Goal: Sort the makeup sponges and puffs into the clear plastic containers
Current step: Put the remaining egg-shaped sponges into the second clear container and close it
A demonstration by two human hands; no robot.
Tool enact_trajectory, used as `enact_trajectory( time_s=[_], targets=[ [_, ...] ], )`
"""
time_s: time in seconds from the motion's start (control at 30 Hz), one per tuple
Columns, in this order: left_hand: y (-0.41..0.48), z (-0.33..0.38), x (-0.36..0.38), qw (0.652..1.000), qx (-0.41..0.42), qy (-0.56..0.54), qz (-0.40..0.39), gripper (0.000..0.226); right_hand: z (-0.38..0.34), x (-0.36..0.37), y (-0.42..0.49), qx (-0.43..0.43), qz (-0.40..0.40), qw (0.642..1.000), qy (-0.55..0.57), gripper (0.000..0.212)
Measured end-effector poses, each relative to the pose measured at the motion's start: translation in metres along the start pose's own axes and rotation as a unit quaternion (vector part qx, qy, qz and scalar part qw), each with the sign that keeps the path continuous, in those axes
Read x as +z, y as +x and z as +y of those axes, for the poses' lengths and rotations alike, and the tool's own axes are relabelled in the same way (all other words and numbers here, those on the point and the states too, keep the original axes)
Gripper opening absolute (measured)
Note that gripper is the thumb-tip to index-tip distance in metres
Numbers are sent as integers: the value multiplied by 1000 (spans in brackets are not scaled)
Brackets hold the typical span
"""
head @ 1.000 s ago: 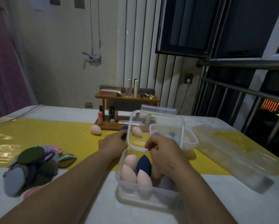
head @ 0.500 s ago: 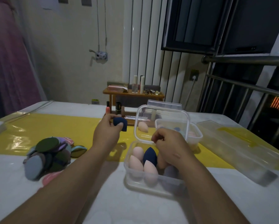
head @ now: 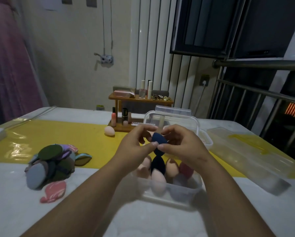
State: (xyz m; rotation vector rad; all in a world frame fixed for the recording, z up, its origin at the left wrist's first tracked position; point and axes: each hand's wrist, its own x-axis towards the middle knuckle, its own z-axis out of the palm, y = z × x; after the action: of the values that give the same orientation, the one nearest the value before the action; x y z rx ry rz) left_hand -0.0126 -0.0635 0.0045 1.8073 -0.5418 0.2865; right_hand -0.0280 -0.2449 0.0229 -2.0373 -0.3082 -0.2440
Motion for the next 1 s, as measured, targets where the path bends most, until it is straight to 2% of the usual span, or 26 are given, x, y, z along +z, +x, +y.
enact_trajectory(
  time_s=[0.07,0.1,0.17,0.2,0.27,0.33,0.43,0.5,0.7,0.87,1.0],
  targets=[
    [-1,1,5,997,19,71,27,31,-1,-5,-1,15,17,1000,-19,36],
    [-1,3,6,989,60,132,34,31,-3,-7,-1,21,23,999,-24,36],
    [-3,7,9,961,175,213,0,25,-3,-11,-1,28,28,999,-36,33],
    [-5,10,11,953,202,221,-45,16,-3,-13,-1,31,31,998,-46,30],
    [-8,13,14,944,193,218,-158,6,-3,-15,-1,35,47,996,-74,23],
    [-8,13,16,931,168,208,-249,16,-1,-16,0,45,60,993,-86,15],
    [-5,15,15,922,144,180,-312,29,0,-19,0,47,66,994,-68,11],
    [-6,16,16,914,132,191,-334,37,0,-21,-1,44,76,994,-59,17],
    [-6,21,19,891,115,272,-346,40,-6,-33,-4,55,51,995,-65,16],
    [-9,18,20,913,118,263,-288,41,-14,-39,-10,106,-23,991,-76,21],
    [-10,20,20,922,120,278,-241,37,-11,-40,-10,136,-81,977,-141,34]
  ],
)
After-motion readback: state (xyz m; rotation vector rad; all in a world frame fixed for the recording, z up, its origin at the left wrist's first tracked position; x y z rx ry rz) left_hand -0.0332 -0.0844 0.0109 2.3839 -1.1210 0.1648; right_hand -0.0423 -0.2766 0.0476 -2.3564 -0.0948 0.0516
